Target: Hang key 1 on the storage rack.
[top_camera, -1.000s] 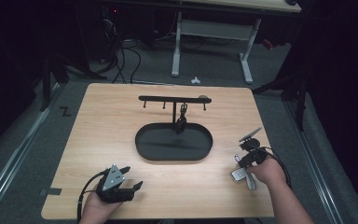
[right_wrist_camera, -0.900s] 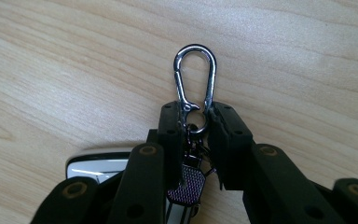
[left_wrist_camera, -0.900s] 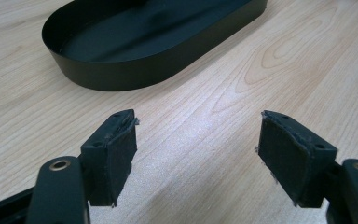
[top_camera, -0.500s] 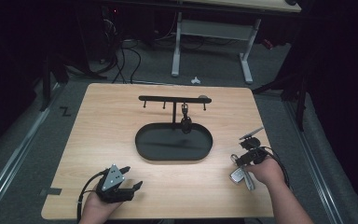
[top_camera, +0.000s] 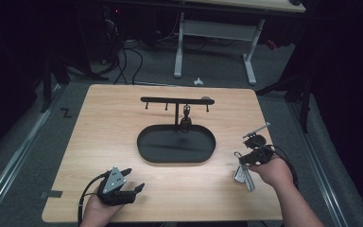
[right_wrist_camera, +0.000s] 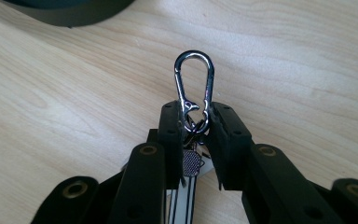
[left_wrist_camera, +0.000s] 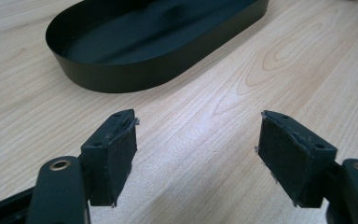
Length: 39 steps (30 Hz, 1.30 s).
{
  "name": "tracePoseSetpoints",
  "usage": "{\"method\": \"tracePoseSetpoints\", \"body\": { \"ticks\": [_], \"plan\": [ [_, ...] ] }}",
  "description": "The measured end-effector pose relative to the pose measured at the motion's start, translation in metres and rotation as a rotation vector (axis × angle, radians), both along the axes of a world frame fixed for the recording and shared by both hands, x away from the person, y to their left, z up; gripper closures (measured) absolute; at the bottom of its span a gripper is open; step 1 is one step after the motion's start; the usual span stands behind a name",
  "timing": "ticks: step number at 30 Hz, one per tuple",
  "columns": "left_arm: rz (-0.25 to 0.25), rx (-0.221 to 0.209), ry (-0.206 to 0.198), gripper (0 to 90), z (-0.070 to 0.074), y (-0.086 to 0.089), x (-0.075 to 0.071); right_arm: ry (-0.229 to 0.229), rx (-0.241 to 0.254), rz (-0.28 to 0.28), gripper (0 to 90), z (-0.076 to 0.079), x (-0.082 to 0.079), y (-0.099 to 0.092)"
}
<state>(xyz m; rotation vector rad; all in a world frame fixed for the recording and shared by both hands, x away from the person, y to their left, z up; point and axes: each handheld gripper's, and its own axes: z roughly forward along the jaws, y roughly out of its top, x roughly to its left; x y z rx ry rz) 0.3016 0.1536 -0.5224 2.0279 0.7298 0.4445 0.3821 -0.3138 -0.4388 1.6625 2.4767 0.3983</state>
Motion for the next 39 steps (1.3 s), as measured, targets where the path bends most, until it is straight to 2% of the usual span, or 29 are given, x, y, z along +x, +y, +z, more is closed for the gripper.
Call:
{"method": "tracePoseSetpoints", "body": {
  "ticks": [12, 27, 39],
  "plan": [
    [0.006, -0.003, -0.005, 28.2, 0.001, 0.001, 0.0, -0.063, -0.01, 0.028, 75.8, 0.042, -0.007, 0.01],
    [0.012, -0.012, -0.005, 28.2, 0.001, 0.002, 0.0, -0.106, -0.01, 0.055, 75.8, 0.074, -0.001, 0.028],
    [0.012, -0.012, -0.003, 28.2, 0.001, 0.004, 0.0, -0.139, -0.006, 0.088, 75.7, 0.099, 0.011, 0.049]
  ]
}}
